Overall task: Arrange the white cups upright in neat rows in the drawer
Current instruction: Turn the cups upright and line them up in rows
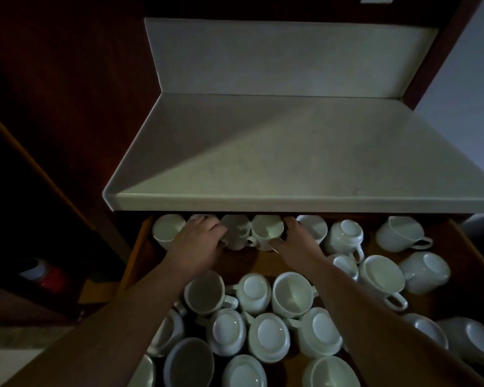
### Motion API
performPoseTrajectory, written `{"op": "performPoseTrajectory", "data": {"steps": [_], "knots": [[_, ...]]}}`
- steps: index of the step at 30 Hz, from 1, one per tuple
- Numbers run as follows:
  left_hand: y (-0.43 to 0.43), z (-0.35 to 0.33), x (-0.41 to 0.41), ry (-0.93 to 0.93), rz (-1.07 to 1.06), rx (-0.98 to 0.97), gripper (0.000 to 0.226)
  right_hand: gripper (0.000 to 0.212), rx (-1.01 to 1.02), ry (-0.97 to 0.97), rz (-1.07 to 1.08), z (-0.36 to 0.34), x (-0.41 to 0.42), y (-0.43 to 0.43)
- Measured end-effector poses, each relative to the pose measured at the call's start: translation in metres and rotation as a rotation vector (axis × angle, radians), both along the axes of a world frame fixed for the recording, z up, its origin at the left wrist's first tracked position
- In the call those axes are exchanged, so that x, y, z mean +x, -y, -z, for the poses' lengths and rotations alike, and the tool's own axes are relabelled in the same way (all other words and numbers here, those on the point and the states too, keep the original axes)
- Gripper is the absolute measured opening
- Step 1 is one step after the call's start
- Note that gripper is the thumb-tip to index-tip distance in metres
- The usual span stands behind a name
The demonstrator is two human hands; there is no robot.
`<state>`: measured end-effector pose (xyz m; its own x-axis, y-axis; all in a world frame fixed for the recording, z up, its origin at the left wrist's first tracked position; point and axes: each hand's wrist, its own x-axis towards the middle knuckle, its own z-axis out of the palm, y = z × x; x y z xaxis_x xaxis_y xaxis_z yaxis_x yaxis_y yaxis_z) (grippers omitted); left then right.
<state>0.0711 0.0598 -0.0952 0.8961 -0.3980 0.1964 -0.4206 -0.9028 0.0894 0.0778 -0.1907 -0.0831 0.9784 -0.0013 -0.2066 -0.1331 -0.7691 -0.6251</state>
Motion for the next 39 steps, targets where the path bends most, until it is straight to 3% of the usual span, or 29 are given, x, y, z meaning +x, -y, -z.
{"op": "performPoseTrajectory", "data": {"steps": [4,7,11,14,19,33,36,39], "knots": [[0.049,-0.005,0.000,0.002,0.124,-0.106,0.021,0.023,-0.007,0.086,0.000,-0.016,-0.002,0.040],[0.082,-0.001,0.005,-0.018,0.146,-0.110,0.027,0.030,-0.169,0.110,-0.001,-0.017,-0.005,0.076],[0.108,0.003,0.011,-0.074,0.137,0.001,0.023,0.037,-0.420,0.067,-0.219,0.000,0.002,0.093],[0.117,0.005,0.010,-0.105,0.064,0.101,0.027,0.026,-0.475,0.086,-0.271,0.007,0.009,0.094],[0.121,0.005,0.012,-0.159,-0.024,0.223,0.026,0.022,-0.500,0.132,-0.305,0.018,0.017,0.093],[0.125,0.002,0.029,-0.088,0.102,0.322,0.035,0.033,-0.443,0.093,-0.299,0.019,0.018,0.080],[0.124,0.003,0.029,-0.105,0.120,0.267,0.035,0.039,-0.401,0.088,-0.290,0.007,0.009,0.080],[0.121,0.007,0.026,-0.083,0.104,0.074,0.030,0.037,-0.331,0.104,-0.202,-0.005,-0.002,0.098]]}}
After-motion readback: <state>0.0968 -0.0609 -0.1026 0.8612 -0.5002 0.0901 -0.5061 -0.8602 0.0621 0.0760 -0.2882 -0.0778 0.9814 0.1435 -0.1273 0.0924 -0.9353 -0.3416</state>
